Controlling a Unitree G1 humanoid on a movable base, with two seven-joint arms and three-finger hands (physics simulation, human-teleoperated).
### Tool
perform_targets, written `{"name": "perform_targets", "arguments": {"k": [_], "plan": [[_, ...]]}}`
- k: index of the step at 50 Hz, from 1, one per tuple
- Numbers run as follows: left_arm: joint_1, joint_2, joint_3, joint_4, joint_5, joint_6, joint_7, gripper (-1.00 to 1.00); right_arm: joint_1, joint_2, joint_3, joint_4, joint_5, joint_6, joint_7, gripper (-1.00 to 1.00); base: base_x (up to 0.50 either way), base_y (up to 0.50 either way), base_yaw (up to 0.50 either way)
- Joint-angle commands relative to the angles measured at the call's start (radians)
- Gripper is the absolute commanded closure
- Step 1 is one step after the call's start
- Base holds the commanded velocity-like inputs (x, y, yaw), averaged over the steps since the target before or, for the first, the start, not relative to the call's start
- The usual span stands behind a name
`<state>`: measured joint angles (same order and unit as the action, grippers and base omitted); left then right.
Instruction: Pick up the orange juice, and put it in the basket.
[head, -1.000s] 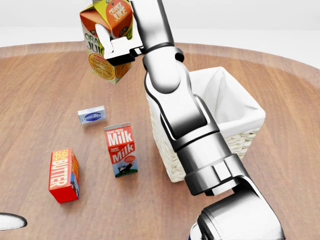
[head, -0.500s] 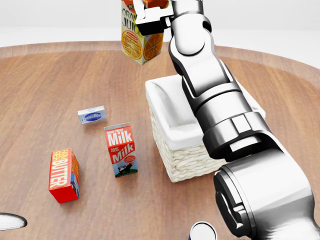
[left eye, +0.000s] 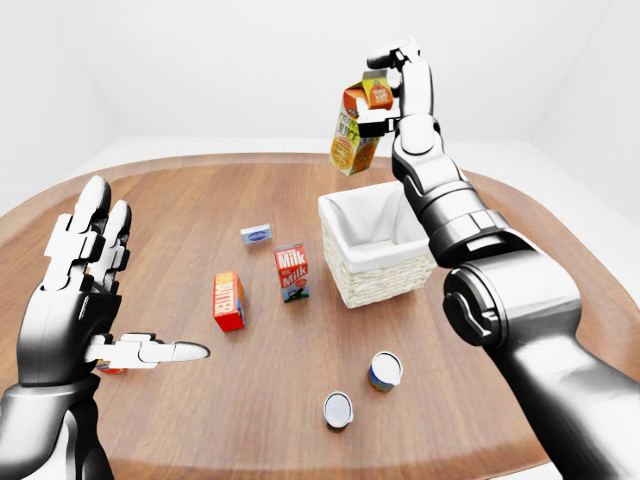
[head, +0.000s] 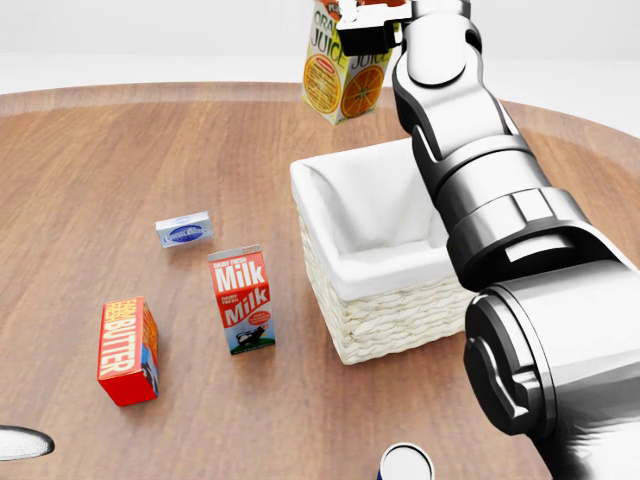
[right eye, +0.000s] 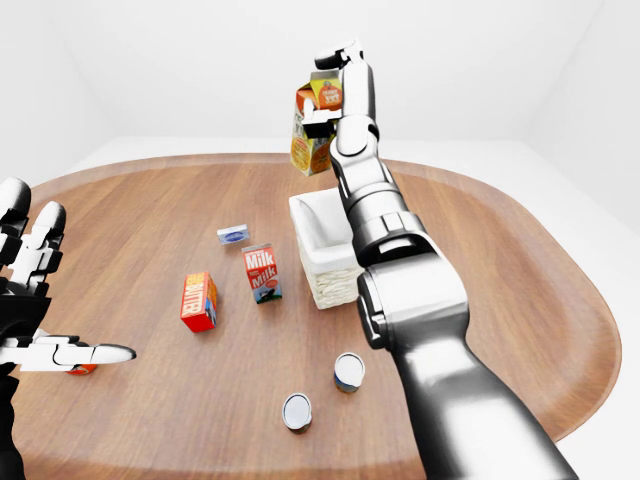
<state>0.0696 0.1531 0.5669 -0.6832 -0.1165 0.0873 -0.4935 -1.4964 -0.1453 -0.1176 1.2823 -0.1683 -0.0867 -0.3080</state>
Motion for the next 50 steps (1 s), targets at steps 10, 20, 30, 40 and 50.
{"name": "perform_targets", "arguments": {"k": [10,20,30,40,50], "plan": [[0.000,0.000,0.000,0.000,0.000,0.000,0.000,-1.00,-0.030,-0.039,-0.084,0.051,0.015,-0.001,-0.032,1.00,0.00,0.00,0.00],[0.000,0.000,0.000,0.000,0.000,0.000,0.000,-1.00,-0.010,-0.035,-0.094,0.064,-0.032,-0.001,-0.070,1.00,0.00,0.00,0.00],[0.014,-0.007,-0.012,-0.005,0.010,0.000,-0.016,-1.00,0.039,-0.017,-0.062,0.075,-0.168,-0.001,-0.124,1.00,0.00,0.00,0.00],[0.012,-0.010,-0.010,-0.007,0.014,0.000,-0.020,-1.00,0.064,-0.005,-0.047,0.078,-0.292,-0.001,-0.198,1.00,0.00,0.00,0.00],[0.012,-0.011,-0.009,-0.009,0.014,0.000,-0.022,-1.00,0.076,0.004,-0.044,0.080,-0.349,-0.001,-0.216,1.00,0.00,0.00,0.00]]}}
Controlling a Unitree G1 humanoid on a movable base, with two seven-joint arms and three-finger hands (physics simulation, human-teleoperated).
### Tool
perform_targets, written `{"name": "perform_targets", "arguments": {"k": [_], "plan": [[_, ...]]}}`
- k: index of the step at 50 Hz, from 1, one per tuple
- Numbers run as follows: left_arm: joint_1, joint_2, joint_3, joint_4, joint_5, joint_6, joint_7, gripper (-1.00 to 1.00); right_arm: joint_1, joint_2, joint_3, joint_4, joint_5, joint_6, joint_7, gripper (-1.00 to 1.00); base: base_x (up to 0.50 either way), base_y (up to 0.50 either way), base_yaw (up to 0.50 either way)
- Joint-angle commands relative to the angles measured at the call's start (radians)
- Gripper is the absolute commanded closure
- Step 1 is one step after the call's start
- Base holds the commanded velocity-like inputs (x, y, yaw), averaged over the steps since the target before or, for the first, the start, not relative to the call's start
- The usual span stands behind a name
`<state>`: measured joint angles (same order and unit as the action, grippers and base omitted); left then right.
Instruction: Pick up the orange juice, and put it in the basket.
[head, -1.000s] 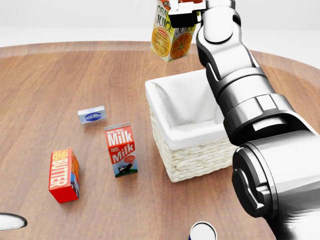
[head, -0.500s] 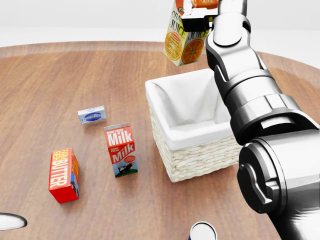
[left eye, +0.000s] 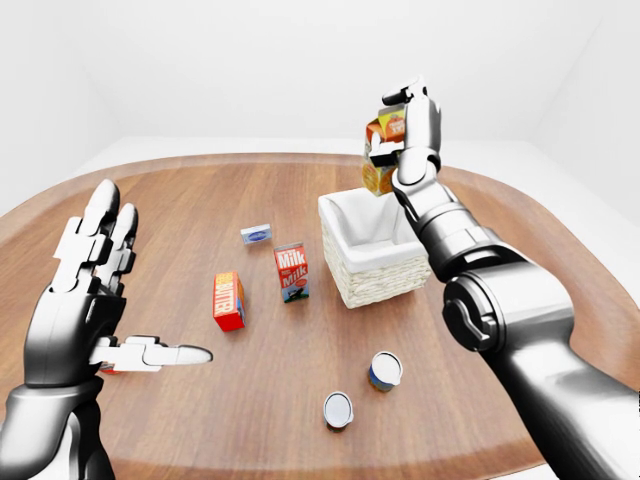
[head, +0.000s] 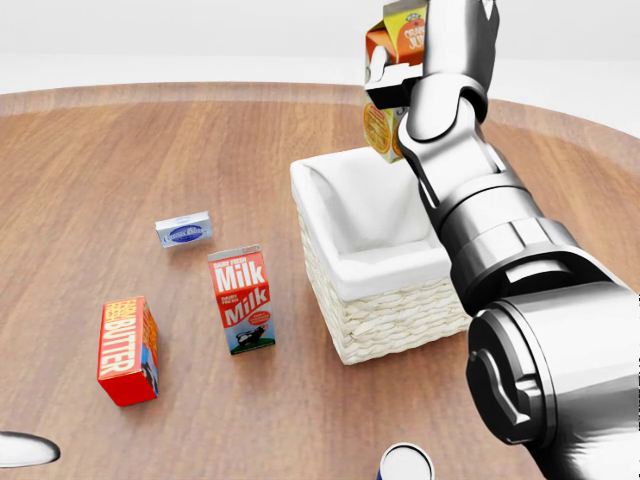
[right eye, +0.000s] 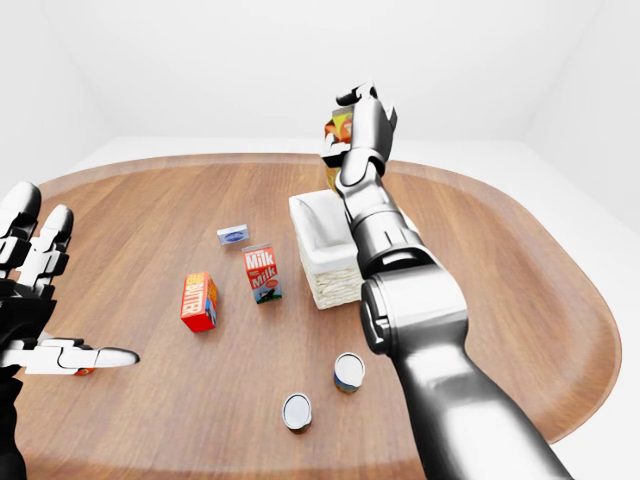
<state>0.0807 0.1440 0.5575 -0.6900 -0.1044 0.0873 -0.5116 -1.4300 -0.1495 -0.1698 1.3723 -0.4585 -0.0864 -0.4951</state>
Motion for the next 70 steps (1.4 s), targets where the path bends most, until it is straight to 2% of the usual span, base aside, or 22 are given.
{"name": "perform_targets", "arguments": {"k": [1,70], "plan": [[0.001,-0.002,0.000,-0.003,0.002,0.000,-0.004,-1.00,0.011,0.009,0.009,-0.010,-0.064,-0.001,-0.029,1.00,0.00,0.00,0.00],[0.004,-0.006,-0.002,-0.006,0.004,0.000,-0.010,-1.00,0.143,0.067,-0.035,0.001,-0.053,-0.001,-0.029,1.00,0.00,0.00,0.00]]}}
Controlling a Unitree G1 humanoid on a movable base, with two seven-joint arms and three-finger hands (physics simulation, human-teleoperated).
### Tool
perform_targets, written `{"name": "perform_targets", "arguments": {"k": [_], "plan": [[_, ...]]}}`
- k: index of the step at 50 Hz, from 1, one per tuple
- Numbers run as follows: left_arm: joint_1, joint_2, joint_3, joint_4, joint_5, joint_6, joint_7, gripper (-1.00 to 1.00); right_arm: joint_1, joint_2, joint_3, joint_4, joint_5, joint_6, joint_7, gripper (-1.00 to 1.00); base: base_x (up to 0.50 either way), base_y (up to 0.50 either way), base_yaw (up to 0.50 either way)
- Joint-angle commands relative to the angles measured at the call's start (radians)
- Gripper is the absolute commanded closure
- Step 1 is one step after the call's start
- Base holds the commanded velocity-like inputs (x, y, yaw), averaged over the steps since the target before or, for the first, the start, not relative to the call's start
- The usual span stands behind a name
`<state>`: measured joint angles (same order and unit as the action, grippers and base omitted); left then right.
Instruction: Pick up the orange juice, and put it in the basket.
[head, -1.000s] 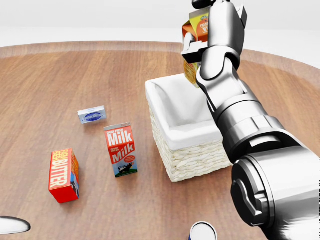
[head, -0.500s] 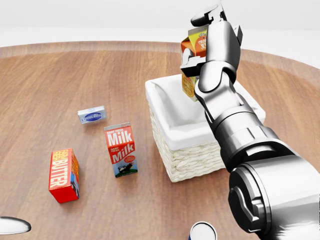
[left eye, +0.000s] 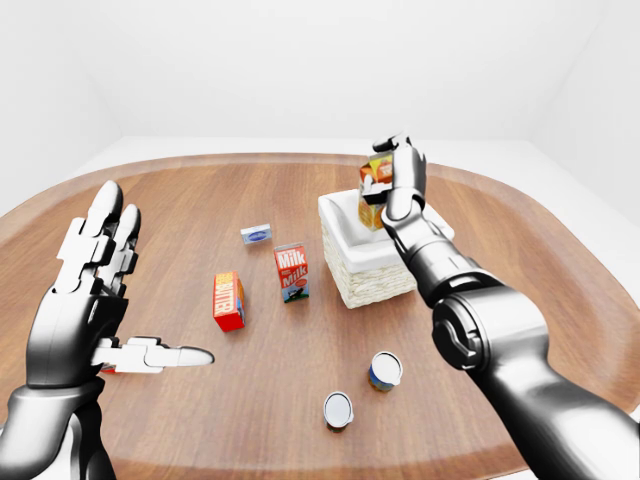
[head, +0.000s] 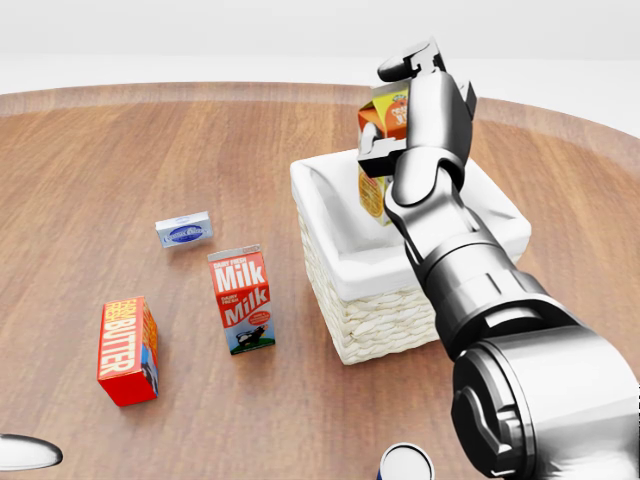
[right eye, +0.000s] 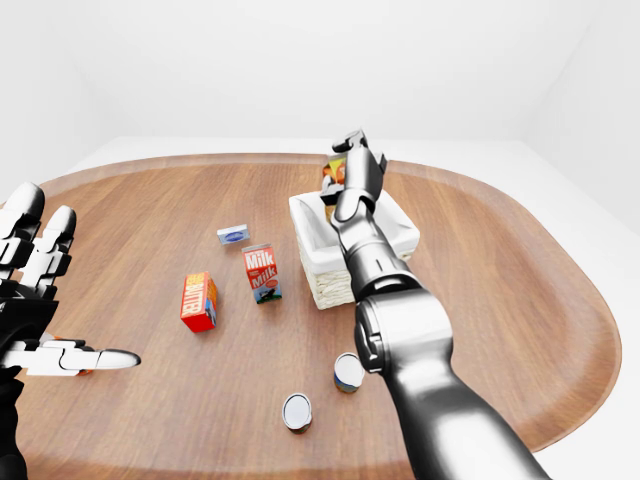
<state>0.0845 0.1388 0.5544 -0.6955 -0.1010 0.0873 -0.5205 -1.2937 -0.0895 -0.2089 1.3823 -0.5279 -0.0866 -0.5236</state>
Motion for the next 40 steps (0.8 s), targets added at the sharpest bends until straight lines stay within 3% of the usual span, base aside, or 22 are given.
{"name": "perform_targets", "arguments": {"k": [1,40], "plan": [[0.001,-0.001,0.001,-0.001,0.000,0.000,-0.001,-1.00,0.008,0.007,0.003,-0.009,0.016,-0.001,0.000,1.00,0.00,0.00,0.00],[0.000,-0.001,0.000,-0.003,0.000,0.000,-0.002,-1.00,0.045,0.027,-0.004,-0.006,-0.007,-0.001,0.000,1.00,0.00,0.00,0.00]]}}
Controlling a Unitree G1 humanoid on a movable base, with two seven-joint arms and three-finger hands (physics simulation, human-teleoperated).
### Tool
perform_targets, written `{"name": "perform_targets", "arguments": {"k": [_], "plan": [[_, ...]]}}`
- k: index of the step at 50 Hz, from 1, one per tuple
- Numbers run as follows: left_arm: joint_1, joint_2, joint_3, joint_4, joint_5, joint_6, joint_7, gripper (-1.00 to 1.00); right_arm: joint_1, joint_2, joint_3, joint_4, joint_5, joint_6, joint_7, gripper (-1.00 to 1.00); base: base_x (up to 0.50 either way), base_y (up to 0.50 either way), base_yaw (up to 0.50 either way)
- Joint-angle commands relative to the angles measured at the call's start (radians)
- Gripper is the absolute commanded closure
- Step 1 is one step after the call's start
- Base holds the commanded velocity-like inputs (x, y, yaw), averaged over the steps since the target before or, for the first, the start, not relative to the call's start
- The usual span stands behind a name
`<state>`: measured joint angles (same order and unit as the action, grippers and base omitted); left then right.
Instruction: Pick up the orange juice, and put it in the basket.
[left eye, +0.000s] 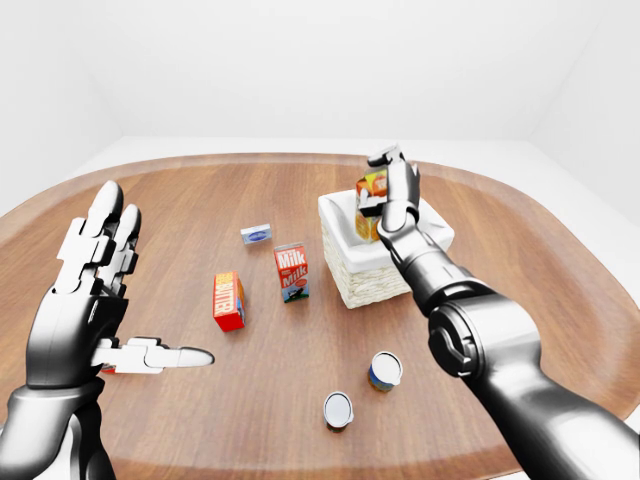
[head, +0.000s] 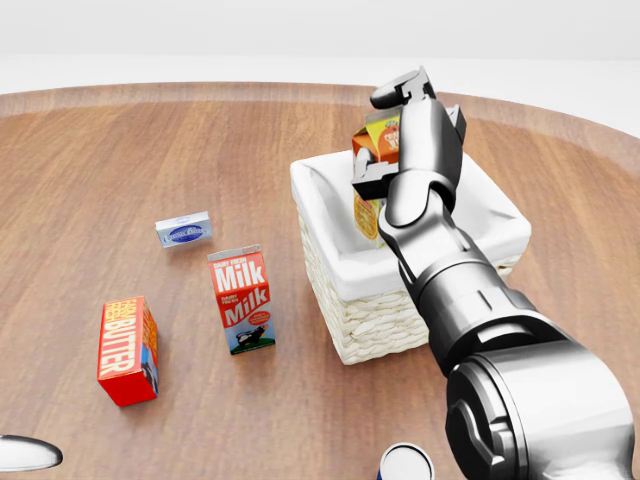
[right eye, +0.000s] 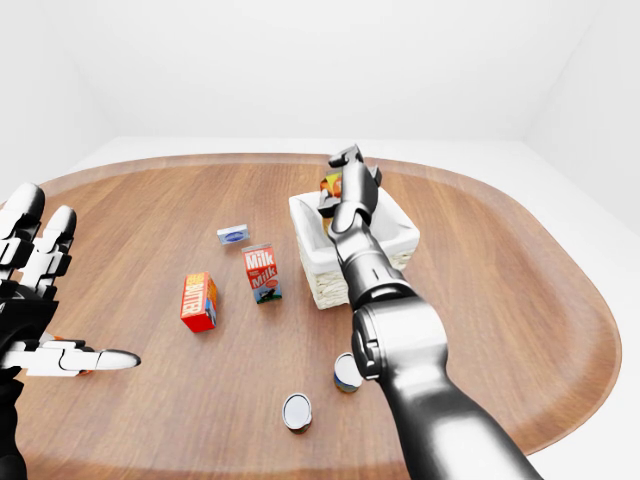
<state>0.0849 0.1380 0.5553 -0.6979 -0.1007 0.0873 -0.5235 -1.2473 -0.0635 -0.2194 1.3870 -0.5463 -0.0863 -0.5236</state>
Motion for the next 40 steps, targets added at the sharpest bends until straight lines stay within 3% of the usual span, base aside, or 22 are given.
{"name": "perform_targets", "arguments": {"k": [1,40], "plan": [[0.000,0.000,-0.001,-0.001,0.000,0.000,0.001,-1.00,-0.001,0.001,0.006,-0.011,0.012,-0.001,0.000,1.00,0.00,0.00,0.00],[0.004,-0.004,-0.005,-0.006,0.008,0.000,-0.007,-1.00,0.028,0.020,0.007,-0.007,-0.021,-0.001,0.000,1.00,0.00,0.00,0.00]]}}
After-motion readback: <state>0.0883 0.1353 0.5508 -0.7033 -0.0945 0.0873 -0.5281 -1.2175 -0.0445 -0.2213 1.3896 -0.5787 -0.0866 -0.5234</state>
